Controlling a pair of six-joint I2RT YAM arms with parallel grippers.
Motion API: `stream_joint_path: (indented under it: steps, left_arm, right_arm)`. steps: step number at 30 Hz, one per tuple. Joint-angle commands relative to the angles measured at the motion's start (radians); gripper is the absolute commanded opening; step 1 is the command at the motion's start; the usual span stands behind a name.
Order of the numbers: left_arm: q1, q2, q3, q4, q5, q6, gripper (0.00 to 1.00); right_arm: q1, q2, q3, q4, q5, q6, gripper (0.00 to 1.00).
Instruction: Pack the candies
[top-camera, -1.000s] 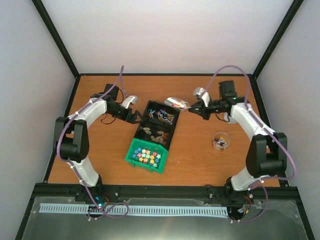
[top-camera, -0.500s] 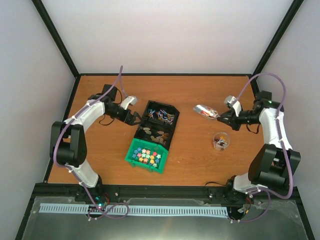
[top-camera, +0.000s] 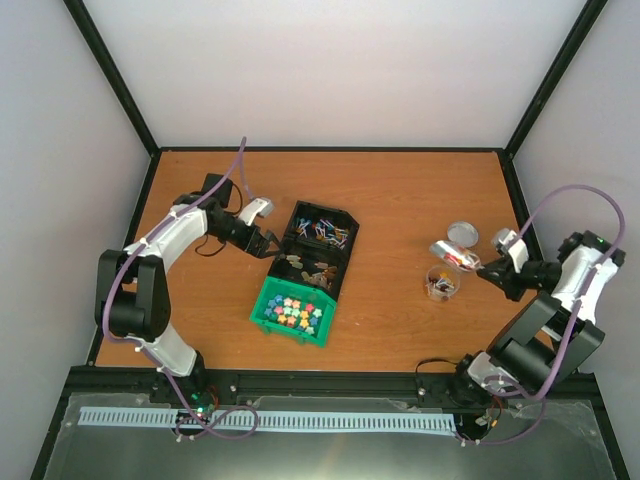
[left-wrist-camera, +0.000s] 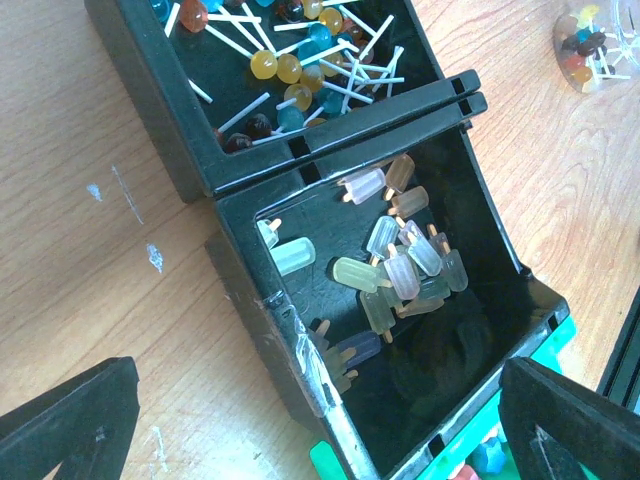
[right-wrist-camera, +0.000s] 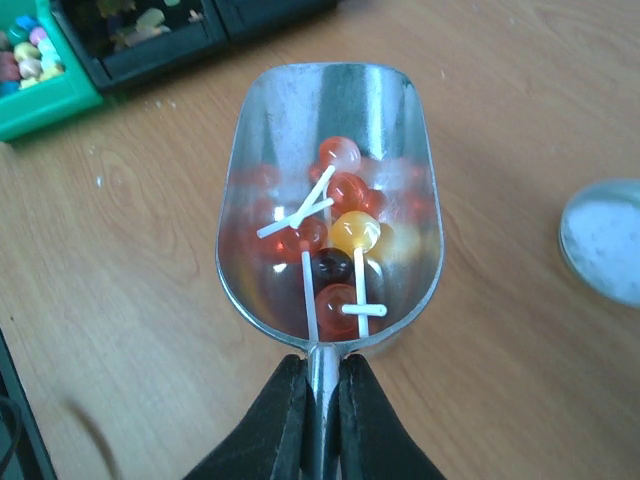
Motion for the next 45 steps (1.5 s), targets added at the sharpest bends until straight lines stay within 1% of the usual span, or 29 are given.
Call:
stream_joint_path:
  steps: [1,3,6,16,20,31,45]
  left_arm:
    - [0.004,-0.018,0.005,0.002,0.013,0.024,1.00]
    - [0.004,-0.018,0.001,0.009,0.013,0.019,1.00]
    - [0.004,-0.017,0.002,0.011,0.012,0.017,1.00]
    - [0.004,-0.014,0.003,0.024,0.010,0.004,1.00]
    - [0.004,-0.001,0.009,0.027,0.017,0.000,1.00]
    - [0.004,0.015,0.016,0.034,0.017,0.001,1.00]
    - [0.001,0.007,0.007,0.025,0.029,0.018,1.00]
  right_arm:
    - [-0.115,-0.021,-0.038,-0.070,0.058,-0.192,0.03]
    - [-0.152,-0.017,-0.047,-0.070,0.085,-0.217,0.03]
    - [-0.175,-0.023,-0.045,-0.068,0.124,-0.232,0.03]
    - [-0.176,-0.054,-0.081,0.011,0.242,-0.201,0.03]
    - [-0.168,-0.060,-0.082,0.041,0.270,-0.175,0.03]
    - [-0.086,-0.069,-0.080,0.094,0.360,-0.082,0.03]
    - [-0.066,-0.087,-0.063,0.092,0.412,-0.068,0.03]
